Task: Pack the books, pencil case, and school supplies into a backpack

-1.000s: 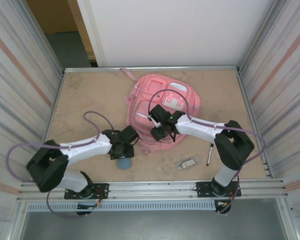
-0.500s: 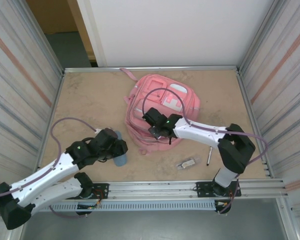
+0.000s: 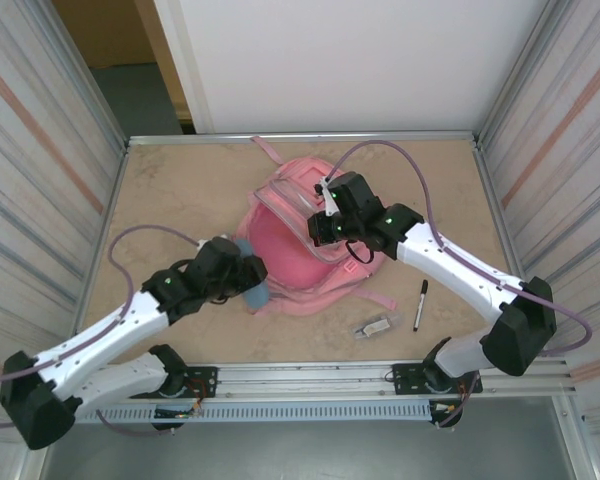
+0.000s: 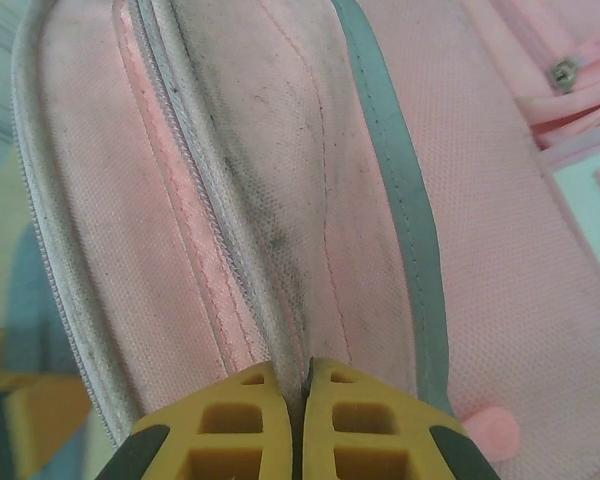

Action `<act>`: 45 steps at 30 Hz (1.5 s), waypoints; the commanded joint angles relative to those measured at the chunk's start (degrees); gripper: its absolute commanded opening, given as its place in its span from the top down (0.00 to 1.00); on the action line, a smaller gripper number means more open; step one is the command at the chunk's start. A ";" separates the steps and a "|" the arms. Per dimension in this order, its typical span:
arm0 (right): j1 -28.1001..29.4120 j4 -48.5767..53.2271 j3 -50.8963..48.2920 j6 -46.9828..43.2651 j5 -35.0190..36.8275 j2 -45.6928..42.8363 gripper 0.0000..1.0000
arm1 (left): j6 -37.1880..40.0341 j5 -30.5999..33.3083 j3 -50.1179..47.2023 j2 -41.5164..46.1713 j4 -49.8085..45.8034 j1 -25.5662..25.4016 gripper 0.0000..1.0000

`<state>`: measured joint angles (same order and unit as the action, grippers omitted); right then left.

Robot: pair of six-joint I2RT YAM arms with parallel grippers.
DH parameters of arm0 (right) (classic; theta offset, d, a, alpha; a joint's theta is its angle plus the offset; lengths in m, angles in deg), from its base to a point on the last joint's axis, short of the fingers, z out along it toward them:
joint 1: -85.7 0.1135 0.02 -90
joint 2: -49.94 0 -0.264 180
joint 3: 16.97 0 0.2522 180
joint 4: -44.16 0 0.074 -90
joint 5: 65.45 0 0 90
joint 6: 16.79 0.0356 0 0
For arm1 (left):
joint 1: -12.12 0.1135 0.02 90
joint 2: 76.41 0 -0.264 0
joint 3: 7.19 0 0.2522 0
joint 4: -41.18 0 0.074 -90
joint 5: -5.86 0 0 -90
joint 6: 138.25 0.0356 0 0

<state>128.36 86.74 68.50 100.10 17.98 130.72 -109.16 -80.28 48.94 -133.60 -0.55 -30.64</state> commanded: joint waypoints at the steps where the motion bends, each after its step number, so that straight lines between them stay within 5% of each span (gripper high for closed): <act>1: -0.64 -3.81 2.90 5.90 -7.70 -2.02 1.00 | -0.72 -3.51 4.65 -5.70 8.96 1.92 0.60; 15: -2.05 -5.74 0.36 10.69 -11.71 -3.32 1.00 | -3.99 -5.14 17.76 -34.82 20.47 4.20 0.56; 21: -3.92 -6.74 -1.79 11.08 -12.89 -2.74 1.00 | -4.59 -9.21 20.83 -41.96 27.52 5.29 0.43; 25: -5.18 -6.63 -2.12 10.21 -13.74 -1.78 1.00 | -6.10 -18.85 18.43 -44.61 35.57 6.79 0.29; 40: -8.38 -7.47 -3.02 6.64 -20.35 1.84 1.00 | -1.25 -11.66 -1.56 -15.29 19.38 8.05 0.22; 45: -5.53 -4.79 -3.69 -5.03 -17.86 4.94 1.00 | 4.93 -13.20 -8.08 0.52 8.63 16.72 0.20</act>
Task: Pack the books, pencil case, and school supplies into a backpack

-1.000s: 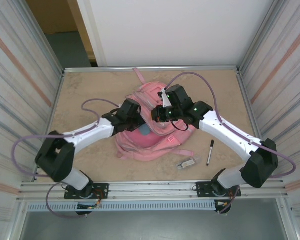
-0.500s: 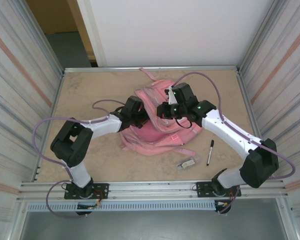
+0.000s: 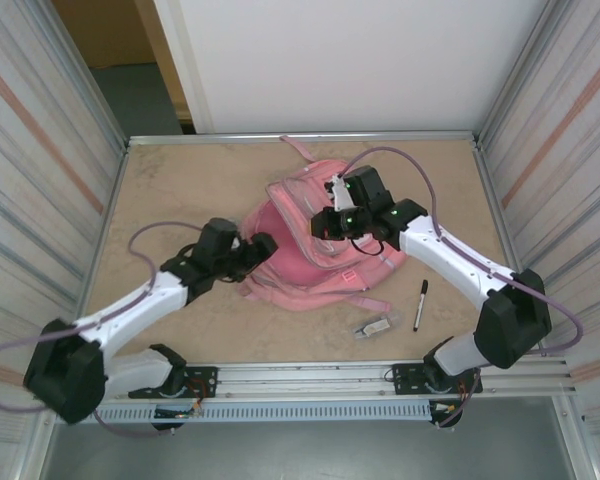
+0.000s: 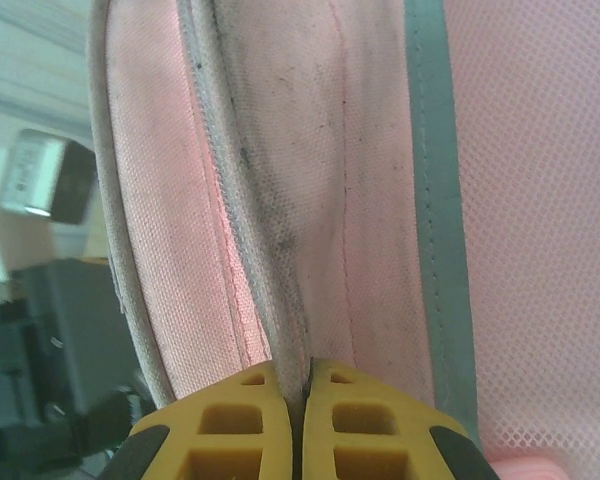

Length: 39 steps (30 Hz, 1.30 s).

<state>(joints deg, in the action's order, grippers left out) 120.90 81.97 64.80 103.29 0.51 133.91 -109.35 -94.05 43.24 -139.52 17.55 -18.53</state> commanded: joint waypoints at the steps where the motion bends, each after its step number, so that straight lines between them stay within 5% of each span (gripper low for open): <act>1: 2.70 0.78 -0.03 -9.24 -0.15 2.99 1.00 | 6.39 0.64 -3.14 9.97 -12.92 7.40 0.20; 5: 6.34 -0.26 -2.08 -8.88 1.30 6.31 0.98 | 14.17 -2.15 -4.69 21.94 -18.60 15.43 0.20; 9: 9.32 -0.89 -4.12 -8.81 4.32 6.67 0.75 | 22.14 -5.17 -1.42 22.14 -17.54 17.35 0.18; 17: 0.86 0.83 -12.31 -2.46 15.88 -6.10 0.52 | 28.08 -13.01 17.53 -6.63 -15.62 16.34 0.20; 20: -5.77 0.65 -17.80 1.04 16.93 -10.90 0.45 | 31.14 -9.15 25.28 -16.04 -13.95 12.62 0.20; 23: -12.67 0.88 -21.50 1.72 12.49 -12.19 0.44 | 36.13 -4.78 33.98 -26.61 -14.00 9.46 0.20; 30: -22.39 -3.29 -25.79 -0.29 3.94 -6.18 0.51 | 36.44 -10.55 41.64 -45.14 -10.22 8.29 0.21; 39: -20.51 -12.13 -18.64 2.35 -0.99 6.06 0.63 | 32.01 -7.30 19.94 -31.37 -10.25 5.65 0.21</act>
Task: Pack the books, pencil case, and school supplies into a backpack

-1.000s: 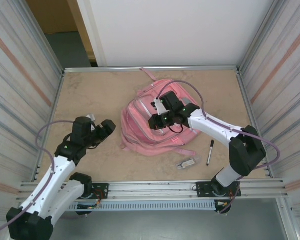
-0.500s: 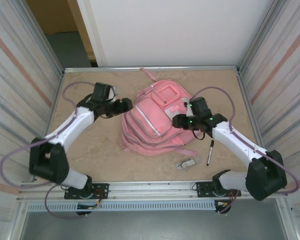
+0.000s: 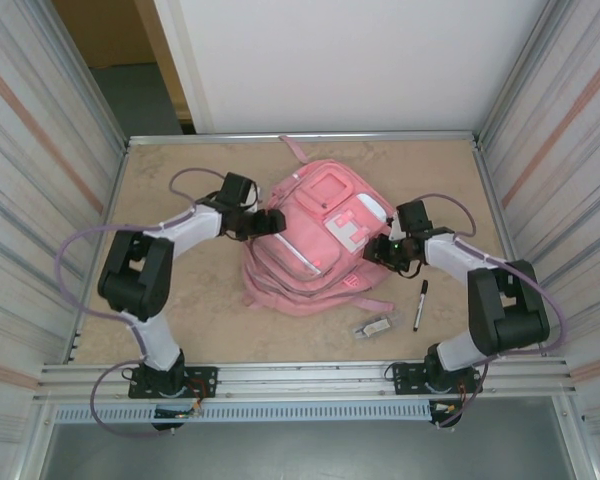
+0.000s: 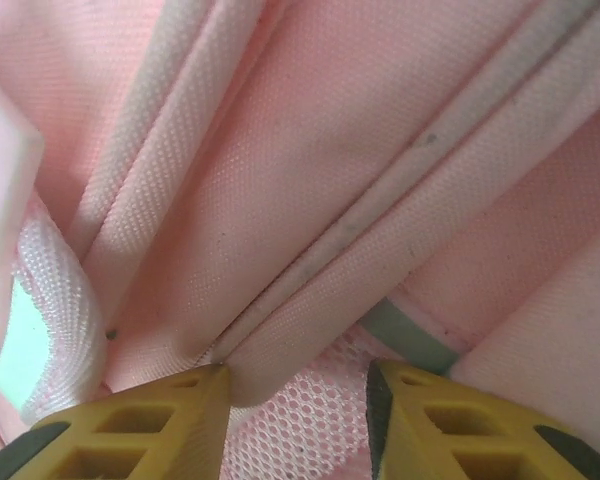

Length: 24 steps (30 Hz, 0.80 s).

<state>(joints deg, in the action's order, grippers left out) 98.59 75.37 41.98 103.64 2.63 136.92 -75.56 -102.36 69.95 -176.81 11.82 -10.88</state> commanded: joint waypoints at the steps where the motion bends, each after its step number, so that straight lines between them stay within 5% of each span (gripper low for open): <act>1: 2.41 -5.78 5.73 1.95 -2.89 4.43 0.64 | -2.54 1.52 -9.41 8.11 -4.55 -2.79 0.21; 8: 4.67 -9.92 18.90 1.46 -0.43 17.42 0.63 | -17.81 4.48 -26.15 19.57 1.69 -14.87 0.21; 13: 7.24 -7.90 33.82 2.65 -4.63 30.17 0.67 | -24.00 8.45 -25.02 22.21 2.34 -27.31 0.19; 19: 10.68 -6.97 40.97 2.47 -6.48 32.16 0.59 | -24.02 8.26 -20.06 28.04 -4.93 -28.32 0.18; 24: 9.71 -1.13 37.48 -1.49 -3.08 23.61 0.58 | -23.33 5.42 -17.36 34.99 -4.39 -27.97 0.17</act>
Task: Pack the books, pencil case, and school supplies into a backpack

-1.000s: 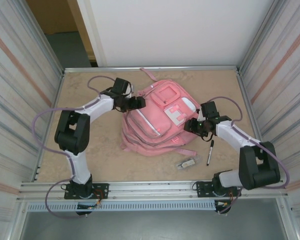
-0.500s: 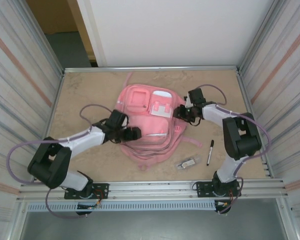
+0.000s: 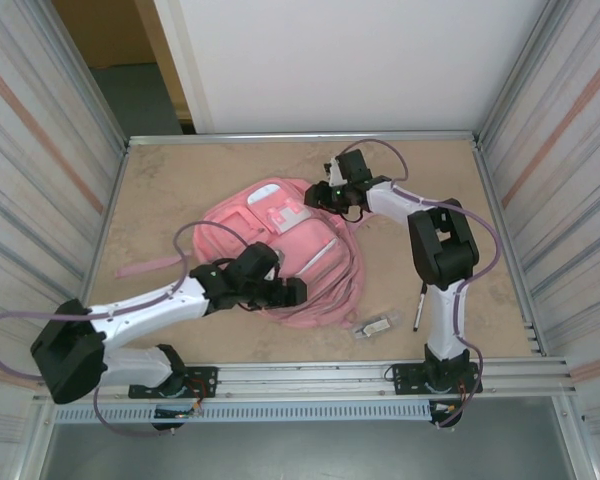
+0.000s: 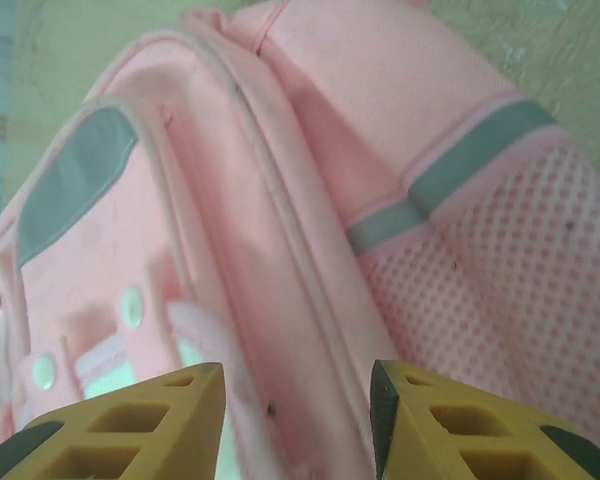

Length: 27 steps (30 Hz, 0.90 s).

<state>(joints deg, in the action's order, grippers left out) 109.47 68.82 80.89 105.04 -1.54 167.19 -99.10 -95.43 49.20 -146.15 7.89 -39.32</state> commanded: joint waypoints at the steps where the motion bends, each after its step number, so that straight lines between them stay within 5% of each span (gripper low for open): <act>1: -1.46 7.34 -2.94 -3.38 2.48 -8.99 0.57 | 0.91 -1.34 3.95 5.76 -1.39 0.78 0.16; 4: -1.15 11.67 -12.01 -2.24 9.57 -18.55 0.55 | 5.05 3.95 6.09 10.35 -9.51 4.07 0.14; 8: 0.59 12.23 -25.69 0.27 11.59 -29.81 0.54 | 10.20 5.48 6.74 12.69 -17.03 15.99 0.13; 15: 6.19 13.53 -38.23 0.48 8.61 -39.05 0.55 | 16.92 1.87 4.61 5.36 -7.36 31.44 0.13; 20: 7.26 9.75 -36.39 0.15 4.93 -33.62 0.73 | 22.12 1.99 8.63 -7.08 -5.37 33.28 0.14; 27: 4.41 6.37 -28.70 -3.90 8.62 -24.78 0.74 | 20.58 4.84 4.16 -11.41 -8.37 33.05 0.17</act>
<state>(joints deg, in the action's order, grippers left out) 115.37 80.40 48.04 103.58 5.85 139.44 -79.08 -91.47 56.35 -157.71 2.58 -6.14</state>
